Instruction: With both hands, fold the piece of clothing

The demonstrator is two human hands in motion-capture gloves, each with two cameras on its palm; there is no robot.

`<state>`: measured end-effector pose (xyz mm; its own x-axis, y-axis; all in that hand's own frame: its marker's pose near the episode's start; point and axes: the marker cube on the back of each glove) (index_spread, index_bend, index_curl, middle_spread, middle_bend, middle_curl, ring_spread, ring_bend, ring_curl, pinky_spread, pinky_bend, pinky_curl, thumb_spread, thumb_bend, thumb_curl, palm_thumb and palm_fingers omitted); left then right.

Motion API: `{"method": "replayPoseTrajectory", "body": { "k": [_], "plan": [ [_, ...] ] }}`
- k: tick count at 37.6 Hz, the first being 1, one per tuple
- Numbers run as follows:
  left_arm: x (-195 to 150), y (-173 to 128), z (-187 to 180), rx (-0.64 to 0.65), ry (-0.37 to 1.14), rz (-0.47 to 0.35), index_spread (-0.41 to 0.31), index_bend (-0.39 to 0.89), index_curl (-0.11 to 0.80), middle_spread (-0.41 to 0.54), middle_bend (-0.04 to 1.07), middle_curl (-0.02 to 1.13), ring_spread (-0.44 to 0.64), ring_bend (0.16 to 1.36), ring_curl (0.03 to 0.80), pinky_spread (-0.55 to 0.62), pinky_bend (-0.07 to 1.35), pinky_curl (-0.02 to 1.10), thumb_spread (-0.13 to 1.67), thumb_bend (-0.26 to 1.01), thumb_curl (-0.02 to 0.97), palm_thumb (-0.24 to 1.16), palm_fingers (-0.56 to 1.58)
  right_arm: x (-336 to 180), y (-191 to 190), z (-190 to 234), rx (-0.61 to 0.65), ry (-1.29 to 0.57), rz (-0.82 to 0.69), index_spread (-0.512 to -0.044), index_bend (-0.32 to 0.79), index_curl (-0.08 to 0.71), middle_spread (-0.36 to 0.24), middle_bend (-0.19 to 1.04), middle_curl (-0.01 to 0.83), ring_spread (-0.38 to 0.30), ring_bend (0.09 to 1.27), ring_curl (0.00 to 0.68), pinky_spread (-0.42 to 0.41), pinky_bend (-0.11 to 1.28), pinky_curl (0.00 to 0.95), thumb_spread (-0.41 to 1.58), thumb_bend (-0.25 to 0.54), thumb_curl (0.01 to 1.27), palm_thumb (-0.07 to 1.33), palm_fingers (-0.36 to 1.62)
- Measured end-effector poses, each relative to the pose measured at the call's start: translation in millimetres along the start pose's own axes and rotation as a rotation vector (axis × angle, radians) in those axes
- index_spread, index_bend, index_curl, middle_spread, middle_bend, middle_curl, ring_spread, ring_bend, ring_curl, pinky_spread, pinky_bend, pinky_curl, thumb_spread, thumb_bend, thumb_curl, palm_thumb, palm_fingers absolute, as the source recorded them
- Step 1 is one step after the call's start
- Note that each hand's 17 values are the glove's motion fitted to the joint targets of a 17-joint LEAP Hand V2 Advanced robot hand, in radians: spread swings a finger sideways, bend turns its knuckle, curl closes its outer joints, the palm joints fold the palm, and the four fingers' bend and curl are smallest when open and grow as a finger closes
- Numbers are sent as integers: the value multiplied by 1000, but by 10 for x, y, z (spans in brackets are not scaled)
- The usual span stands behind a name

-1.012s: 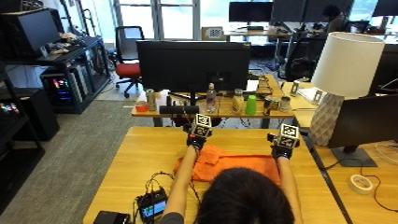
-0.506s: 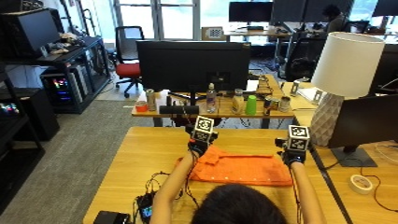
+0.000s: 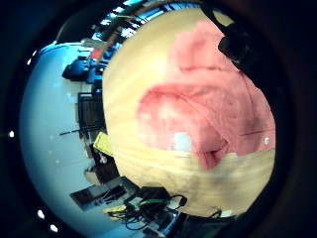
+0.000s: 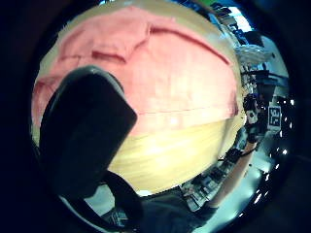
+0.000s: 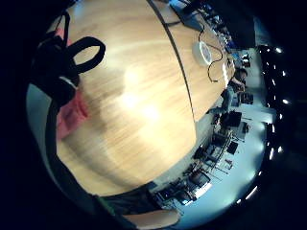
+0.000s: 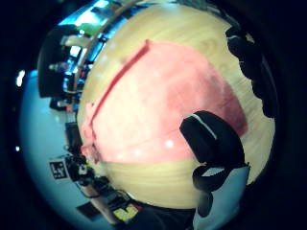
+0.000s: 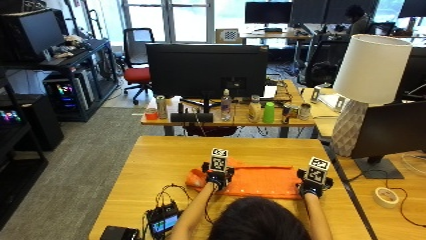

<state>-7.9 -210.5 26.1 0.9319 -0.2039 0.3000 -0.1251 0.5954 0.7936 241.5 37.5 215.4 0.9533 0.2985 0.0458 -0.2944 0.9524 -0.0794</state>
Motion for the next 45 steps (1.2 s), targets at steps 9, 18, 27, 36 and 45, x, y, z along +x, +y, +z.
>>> {"method": "replayPoseTrajectory", "body": {
  "k": [9,18,27,36,45],
  "plan": [
    [77,-44,621,-269,58,-66,-44,87,245,113,137,266,120,702,388,146,667,424,1221,-26,153,-23,110,3,158,325,-40,41,89,-249,34,145,-77,229,408,-138,605,426,-146,645,398,1159,-31,210,684,929],
    [117,-50,850,-325,75,-44,-53,107,230,145,178,265,204,722,375,214,660,406,1183,-34,150,-35,37,85,161,412,1,128,208,-242,38,127,-71,246,420,-149,603,423,-158,643,392,1149,-17,218,670,961],
    [126,-83,847,-336,52,-38,-64,107,217,143,190,281,238,729,358,242,647,390,1159,-34,149,-35,38,-34,136,437,-62,108,254,-213,40,117,-77,229,431,-171,649,446,-214,670,407,1176,9,235,766,1011],
    [116,-101,816,-324,58,-46,-85,132,219,136,188,294,239,727,345,236,636,380,1139,-31,151,-28,72,-192,86,403,23,-49,155,-206,103,148,-143,345,487,-221,720,479,-268,677,423,1124,59,276,939,1287],
    [291,-12,782,-345,77,-4,-99,138,237,101,178,306,212,710,334,200,609,371,1129,-19,167,-5,134,85,-36,280,32,-33,209,-226,207,256,-153,399,521,-230,731,491,-299,653,424,1040,74,304,1062,1352]
  ]
}}
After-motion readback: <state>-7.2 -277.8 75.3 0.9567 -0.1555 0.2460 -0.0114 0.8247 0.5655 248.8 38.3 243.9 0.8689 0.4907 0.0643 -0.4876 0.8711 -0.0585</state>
